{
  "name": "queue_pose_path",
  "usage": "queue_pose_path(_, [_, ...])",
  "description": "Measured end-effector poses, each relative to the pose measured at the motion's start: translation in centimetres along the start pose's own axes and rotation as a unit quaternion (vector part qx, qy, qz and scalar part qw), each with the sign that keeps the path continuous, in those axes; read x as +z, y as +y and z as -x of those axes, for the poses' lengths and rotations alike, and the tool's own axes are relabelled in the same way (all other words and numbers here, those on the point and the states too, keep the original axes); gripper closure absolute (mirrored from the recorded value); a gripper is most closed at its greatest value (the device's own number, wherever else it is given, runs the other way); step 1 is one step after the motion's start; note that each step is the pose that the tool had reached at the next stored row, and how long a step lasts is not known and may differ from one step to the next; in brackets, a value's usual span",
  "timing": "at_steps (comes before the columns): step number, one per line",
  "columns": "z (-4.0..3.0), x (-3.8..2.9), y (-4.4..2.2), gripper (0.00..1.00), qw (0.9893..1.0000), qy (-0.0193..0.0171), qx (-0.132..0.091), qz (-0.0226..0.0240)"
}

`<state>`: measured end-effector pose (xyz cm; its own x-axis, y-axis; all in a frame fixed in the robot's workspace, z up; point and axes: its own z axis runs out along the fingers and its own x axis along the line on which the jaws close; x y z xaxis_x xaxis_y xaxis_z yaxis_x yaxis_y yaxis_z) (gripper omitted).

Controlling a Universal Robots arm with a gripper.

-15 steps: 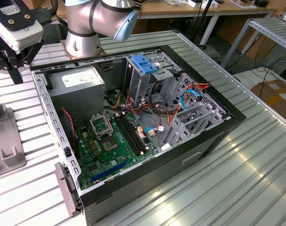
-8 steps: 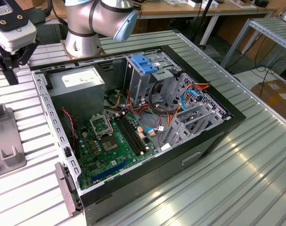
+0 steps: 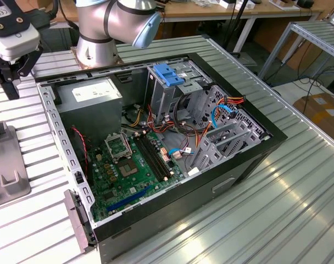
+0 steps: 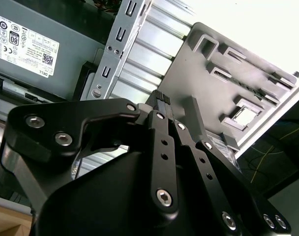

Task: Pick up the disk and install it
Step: 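Reach for the disk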

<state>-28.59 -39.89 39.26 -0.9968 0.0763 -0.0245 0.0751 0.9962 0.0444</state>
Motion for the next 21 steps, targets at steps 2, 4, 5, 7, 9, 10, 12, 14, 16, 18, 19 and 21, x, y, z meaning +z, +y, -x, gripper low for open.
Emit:
queue_pose_path(2, [-0.07, 0.00, -0.01, 0.90, 1.0000, 0.0000, 0.000, 0.0000])
queue_pose_path(4, [-0.15, 0.00, -0.01, 0.90, 1.0000, 0.0000, 0.000, 0.0000])
queue_pose_path(5, [-0.18, 0.00, -0.02, 0.90, 1.0000, 0.0000, 0.000, 0.0000])
queue_pose_path(7, [-0.25, 0.00, -0.02, 0.90, 1.0000, 0.0000, 0.000, 0.0000])
queue_pose_path(9, [-0.37, -0.01, -0.03, 0.90, 1.0000, 0.0000, 0.000, 0.0000])
queue_pose_path(10, [-0.40, -0.01, -0.03, 0.90, 1.0000, 0.0000, 0.000, 0.0000])
queue_pose_path(12, [-0.47, -0.01, -0.04, 0.90, 1.0000, 0.0000, 0.000, 0.0000])
queue_pose_path(14, [-0.53, -0.01, -0.04, 0.90, 1.0000, 0.0000, 0.000, 0.0000])
queue_pose_path(16, [-0.61, -0.01, -0.05, 0.90, 1.0000, 0.0000, 0.000, 0.0000])
queue_pose_path(18, [-0.68, -0.01, -0.05, 0.90, 1.0000, 0.0000, 0.000, 0.0000])
queue_pose_path(19, [-0.74, -0.01, -0.06, 0.90, 1.0000, 0.0000, 0.000, 0.0000])
queue_pose_path(21, [-0.84, -0.01, -0.07, 0.90, 1.0000, 0.0000, 0.000, 0.0000])
